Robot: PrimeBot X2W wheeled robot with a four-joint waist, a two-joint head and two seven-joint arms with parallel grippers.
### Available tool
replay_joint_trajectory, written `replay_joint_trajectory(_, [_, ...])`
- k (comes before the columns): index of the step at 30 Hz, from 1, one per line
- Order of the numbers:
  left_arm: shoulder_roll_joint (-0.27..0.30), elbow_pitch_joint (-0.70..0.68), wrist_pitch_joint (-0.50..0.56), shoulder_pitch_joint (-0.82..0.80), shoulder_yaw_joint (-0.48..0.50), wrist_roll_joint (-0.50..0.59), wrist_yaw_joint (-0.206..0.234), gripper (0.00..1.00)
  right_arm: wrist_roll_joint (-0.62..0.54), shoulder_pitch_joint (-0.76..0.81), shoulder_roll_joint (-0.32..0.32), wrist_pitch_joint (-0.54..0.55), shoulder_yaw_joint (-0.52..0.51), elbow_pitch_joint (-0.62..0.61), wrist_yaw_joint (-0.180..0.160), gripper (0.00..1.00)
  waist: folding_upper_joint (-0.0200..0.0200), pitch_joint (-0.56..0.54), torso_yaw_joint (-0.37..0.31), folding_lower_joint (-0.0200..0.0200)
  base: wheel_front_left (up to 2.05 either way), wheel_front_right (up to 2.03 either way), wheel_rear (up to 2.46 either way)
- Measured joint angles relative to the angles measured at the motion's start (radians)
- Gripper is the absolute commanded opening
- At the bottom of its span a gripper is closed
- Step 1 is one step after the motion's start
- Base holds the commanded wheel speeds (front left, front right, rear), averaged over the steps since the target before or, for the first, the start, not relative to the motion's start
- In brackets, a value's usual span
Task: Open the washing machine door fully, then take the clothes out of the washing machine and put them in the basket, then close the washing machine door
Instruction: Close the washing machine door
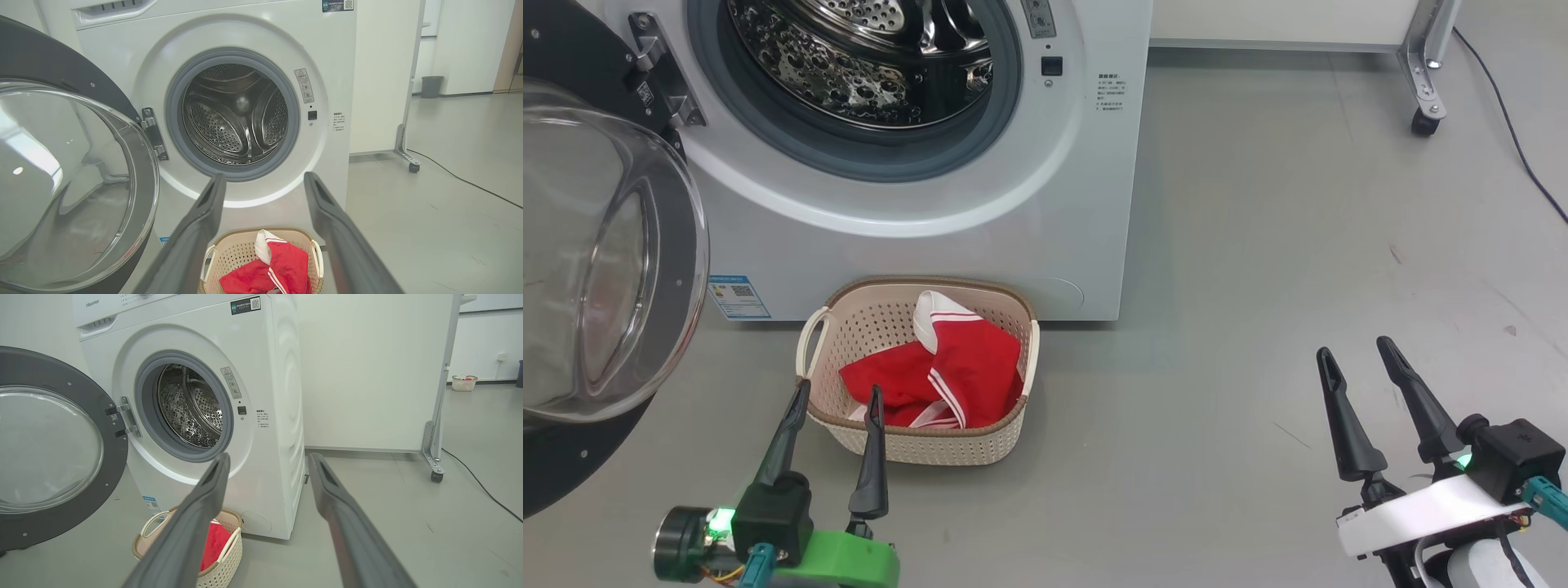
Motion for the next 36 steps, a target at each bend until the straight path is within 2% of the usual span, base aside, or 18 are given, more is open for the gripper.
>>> replay_joint_trajectory(11, [0.001, 0.006, 0.0, 0.002, -0.027, 0.0, 0.0, 1.0, -0.01, 0.005, -0.001, 0.0, -0.022, -0.009, 0.0, 1.0, 0.0, 0.015, 0.028, 0.0, 0.0, 0.0, 0.0])
replay_joint_trajectory(17, [0.001, 0.003, 0.0, 0.002, -0.046, 0.0, 0.0, 1.0, -0.01, 0.006, -0.008, 0.0, -0.025, -0.035, 0.0, 1.0, 0.0, 0.036, 0.068, 0.0, 0.0, 0.0, 0.0])
replay_joint_trajectory(28, [0.001, -0.015, 0.0, 0.003, -0.027, -0.004, 0.0, 1.0, -0.01, 0.009, -0.024, 0.0, -0.01, -0.061, 0.0, 1.0, 0.0, 0.063, 0.193, 0.0, 0.0, 0.0, 0.0])
replay_joint_trajectory(36, [0.002, -0.04, 0.0, 0.031, 0.018, -0.005, 0.0, 1.0, -0.011, 0.009, -0.025, 0.0, 0.023, -0.064, 0.0, 1.0, 0.0, 0.068, 0.317, 0.0, 0.0, 0.0, 0.0])
